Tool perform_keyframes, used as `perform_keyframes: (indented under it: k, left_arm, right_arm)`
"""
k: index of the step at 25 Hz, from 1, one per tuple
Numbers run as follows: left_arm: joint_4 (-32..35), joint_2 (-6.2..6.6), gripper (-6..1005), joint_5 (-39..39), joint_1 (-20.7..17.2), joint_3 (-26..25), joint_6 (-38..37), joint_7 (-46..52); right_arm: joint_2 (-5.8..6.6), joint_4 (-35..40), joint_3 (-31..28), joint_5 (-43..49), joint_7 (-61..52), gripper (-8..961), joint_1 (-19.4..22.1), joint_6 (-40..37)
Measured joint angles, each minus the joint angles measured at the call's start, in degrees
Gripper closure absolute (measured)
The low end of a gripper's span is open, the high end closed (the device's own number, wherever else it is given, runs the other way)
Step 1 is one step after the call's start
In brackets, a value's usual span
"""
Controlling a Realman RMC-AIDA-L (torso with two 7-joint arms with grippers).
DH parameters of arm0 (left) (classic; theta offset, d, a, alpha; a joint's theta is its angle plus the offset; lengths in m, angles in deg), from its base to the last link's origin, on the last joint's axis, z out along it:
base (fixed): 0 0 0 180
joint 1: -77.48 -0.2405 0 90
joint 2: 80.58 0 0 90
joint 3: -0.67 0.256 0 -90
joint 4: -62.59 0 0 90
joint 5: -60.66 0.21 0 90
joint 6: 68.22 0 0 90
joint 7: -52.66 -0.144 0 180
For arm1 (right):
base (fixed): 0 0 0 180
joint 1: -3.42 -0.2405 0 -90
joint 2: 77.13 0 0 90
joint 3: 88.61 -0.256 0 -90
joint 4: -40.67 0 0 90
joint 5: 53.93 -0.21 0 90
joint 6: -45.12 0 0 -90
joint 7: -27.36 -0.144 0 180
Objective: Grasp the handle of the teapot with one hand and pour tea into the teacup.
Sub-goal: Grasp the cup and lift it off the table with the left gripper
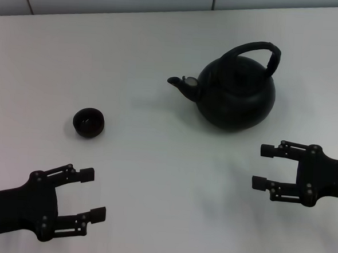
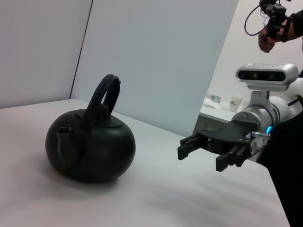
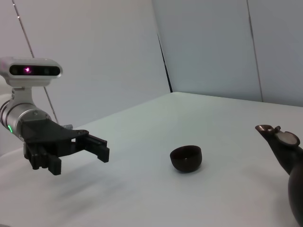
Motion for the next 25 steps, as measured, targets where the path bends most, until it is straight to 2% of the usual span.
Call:
perform_keyframes:
  k: [7,14,17,18,19,23,25]
  left_arm:
    - [-0.2,-0.08,158,0.0,-0.1,0.0,-0.2,0.0]
    - [-0.2,-0.7,158,-0.1,-0.3,-1.3,0.2,-0.3]
    - [-0.4,-1.09,158,-0.6,-0.6,-6.7,1.2,-1.1]
    - [-1.3,-1.26,158,-1.5,-1.0,-11.7,2.5,-3.1]
    - [-1.3,-1.26,158,-1.5,-1.0,-11.7,2.5,-3.1]
    - [-5.9,-1.26,158,-3.9,-1.7,-21.1,7.7,-12.6]
    - [-7.3,-1.26,159,-3.9,-1.8,-22.5,8.6,-15.1]
  right_arm:
    - [0.0,0.0,0.0,0.0,0.0,183,0.0,0.0]
    - [0.0,0.1,0.0,0.0,0.0,183,0.1,0.0]
    - [0.0,0.1,0.0,0.0,0.0,183,0.2,0.1]
    - [0.0,0.1,0.0,0.0,0.0,183,0.2,0.2]
    - [0.0,0.1,0.0,0.0,0.0,183,0.2,0.2]
    - [0.0,0.0,0.0,0.0,0.0,183,-0.1,0.4]
    - [0.0,0.1,0.0,-0.1,0.0,183,-0.1,0.4]
